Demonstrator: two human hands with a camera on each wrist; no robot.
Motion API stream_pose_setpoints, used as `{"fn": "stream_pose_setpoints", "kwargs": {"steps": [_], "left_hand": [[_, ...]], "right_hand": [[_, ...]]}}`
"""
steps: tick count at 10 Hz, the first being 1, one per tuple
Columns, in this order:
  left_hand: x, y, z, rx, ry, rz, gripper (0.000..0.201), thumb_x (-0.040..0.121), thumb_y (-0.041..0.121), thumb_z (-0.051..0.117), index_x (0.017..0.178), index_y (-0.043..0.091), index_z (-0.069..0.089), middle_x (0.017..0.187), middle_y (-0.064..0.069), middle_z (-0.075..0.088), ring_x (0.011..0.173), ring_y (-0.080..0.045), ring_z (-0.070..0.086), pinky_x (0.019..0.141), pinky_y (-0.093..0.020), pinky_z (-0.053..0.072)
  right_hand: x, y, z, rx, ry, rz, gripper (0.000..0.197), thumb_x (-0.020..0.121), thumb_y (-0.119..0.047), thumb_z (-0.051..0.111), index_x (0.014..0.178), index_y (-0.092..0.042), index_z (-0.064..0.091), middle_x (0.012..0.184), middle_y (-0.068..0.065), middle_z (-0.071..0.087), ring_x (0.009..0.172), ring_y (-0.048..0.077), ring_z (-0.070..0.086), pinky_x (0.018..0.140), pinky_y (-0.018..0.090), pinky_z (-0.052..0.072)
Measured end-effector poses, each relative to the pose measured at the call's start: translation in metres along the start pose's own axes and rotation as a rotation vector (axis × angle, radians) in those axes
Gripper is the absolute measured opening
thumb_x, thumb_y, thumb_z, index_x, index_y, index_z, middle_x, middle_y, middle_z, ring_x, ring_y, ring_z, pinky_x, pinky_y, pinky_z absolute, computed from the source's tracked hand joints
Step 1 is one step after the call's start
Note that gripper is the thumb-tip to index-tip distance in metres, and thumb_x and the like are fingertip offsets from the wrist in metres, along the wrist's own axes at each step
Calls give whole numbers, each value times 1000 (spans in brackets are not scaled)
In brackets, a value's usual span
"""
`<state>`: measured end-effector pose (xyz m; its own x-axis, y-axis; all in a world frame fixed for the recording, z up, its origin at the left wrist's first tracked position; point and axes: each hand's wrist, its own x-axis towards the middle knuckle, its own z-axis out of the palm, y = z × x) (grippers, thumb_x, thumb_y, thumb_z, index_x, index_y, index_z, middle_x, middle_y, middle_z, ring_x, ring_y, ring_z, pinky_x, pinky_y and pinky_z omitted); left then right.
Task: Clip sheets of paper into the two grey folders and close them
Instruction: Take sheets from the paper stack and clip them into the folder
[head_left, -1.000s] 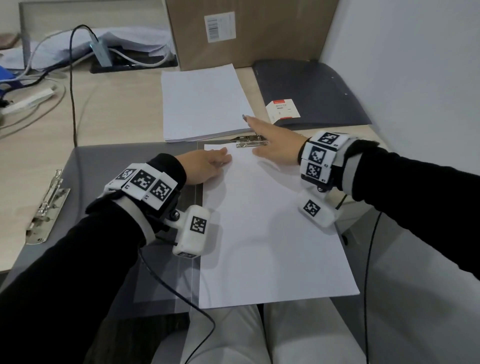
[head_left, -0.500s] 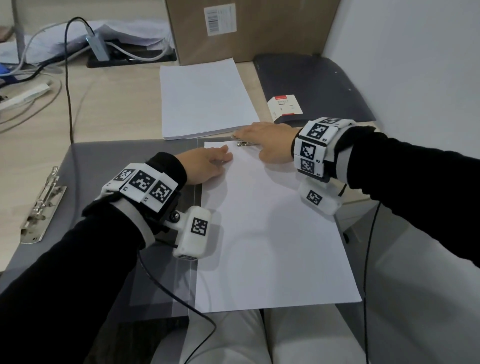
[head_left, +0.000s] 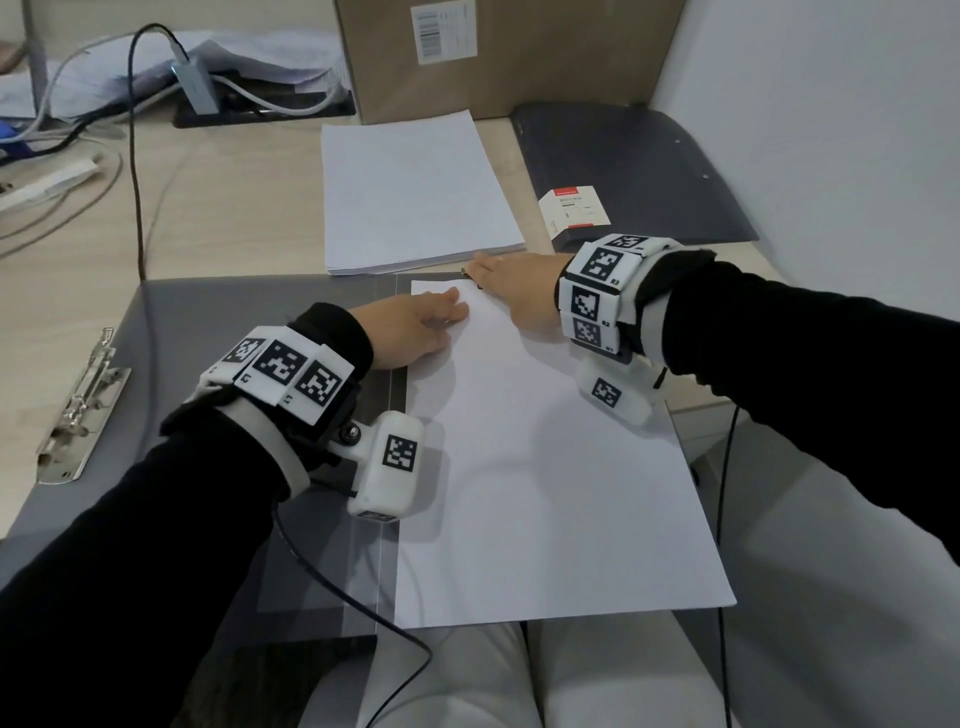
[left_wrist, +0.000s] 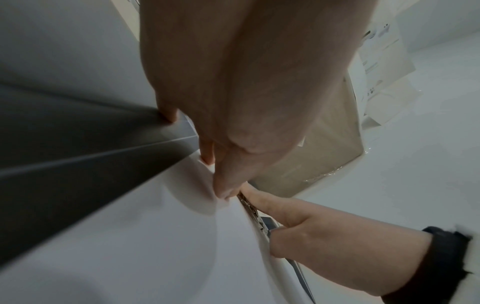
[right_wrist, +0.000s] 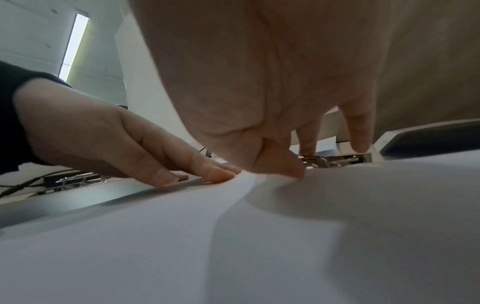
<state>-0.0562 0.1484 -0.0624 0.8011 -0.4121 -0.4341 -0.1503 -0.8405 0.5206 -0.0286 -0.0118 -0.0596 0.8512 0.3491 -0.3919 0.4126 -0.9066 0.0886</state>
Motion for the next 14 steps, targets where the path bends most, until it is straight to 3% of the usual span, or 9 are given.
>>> {"fn": "stream_pose_setpoints", "kwargs": {"steps": [2, 4, 5, 6, 8, 9, 11, 13, 14], "left_hand": [[2, -3, 0, -25, 4, 11, 50, 98, 13, 41, 146, 25, 33, 158, 15, 14, 147, -4, 9, 118, -22, 4], [2, -5, -2, -154, 54, 23, 45, 96, 12, 44, 140, 23, 45, 155, 13, 26, 143, -6, 24, 117, -22, 14], [1, -5, -11, -303, 198, -15, 37, 94, 16, 48, 129, 21, 59, 133, 4, 55, 120, -13, 49, 100, -21, 33], [2, -12, -34, -542, 413, -78, 37, 90, 4, 48, 123, 12, 62, 112, -4, 61, 99, -19, 53, 87, -27, 40], [21, -45, -74, -411, 560, -361, 44, 94, 5, 41, 138, 3, 44, 144, -16, 45, 133, -31, 43, 110, -35, 37], [29, -50, -72, -330, 510, -400, 43, 96, 7, 37, 138, -2, 40, 143, -22, 43, 132, -34, 44, 107, -37, 39], [39, -56, -72, -408, 524, -407, 29, 92, -1, 37, 112, -14, 52, 120, -33, 51, 123, -41, 47, 100, -39, 36], [36, -53, -69, -500, 548, -338, 40, 96, 6, 41, 135, -4, 43, 141, -23, 44, 131, -35, 43, 74, -24, 43], [39, -53, -69, -548, 517, -364, 41, 95, 7, 41, 135, -4, 43, 142, -23, 45, 132, -36, 43, 99, -36, 44]], "right_hand": [[-6, 0, 2, 184, 20, 13, 70, 91, 6, 34, 153, -11, 5, 162, 4, 3, 148, 22, 15, 118, 35, 21], [-13, 5, -5, 360, 100, 126, 48, 91, -2, 37, 139, -4, 38, 142, 14, 45, 130, 31, 43, 106, 35, 36], [-9, 14, -15, 443, 139, 175, 42, 89, -5, 40, 131, -4, 48, 135, 14, 52, 126, 33, 47, 104, 36, 39], [0, 22, -24, 494, 143, 205, 52, 93, -11, 40, 145, -16, 37, 154, 1, 32, 142, 21, 30, 114, 29, 24], [22, 13, -41, 377, 33, 193, 49, 96, -9, 34, 145, -7, 33, 156, 8, 28, 142, 25, 30, 112, 30, 25], [28, 6, -38, 291, 0, 197, 29, 98, -8, 29, 121, 0, 44, 148, 16, 37, 132, 29, 40, 104, 31, 32], [32, 7, -34, 248, -30, 167, 39, 101, -10, 23, 135, 1, 39, 149, 18, 34, 130, 29, 40, 105, 29, 31], [38, 8, -33, 75, -104, 121, 44, 101, -8, 21, 143, 2, 29, 151, 19, 32, 138, 30, 34, 111, 32, 28], [40, 7, -32, 157, -53, 178, 44, 101, -8, 21, 143, 2, 30, 151, 19, 32, 138, 31, 34, 110, 33, 29]]}}
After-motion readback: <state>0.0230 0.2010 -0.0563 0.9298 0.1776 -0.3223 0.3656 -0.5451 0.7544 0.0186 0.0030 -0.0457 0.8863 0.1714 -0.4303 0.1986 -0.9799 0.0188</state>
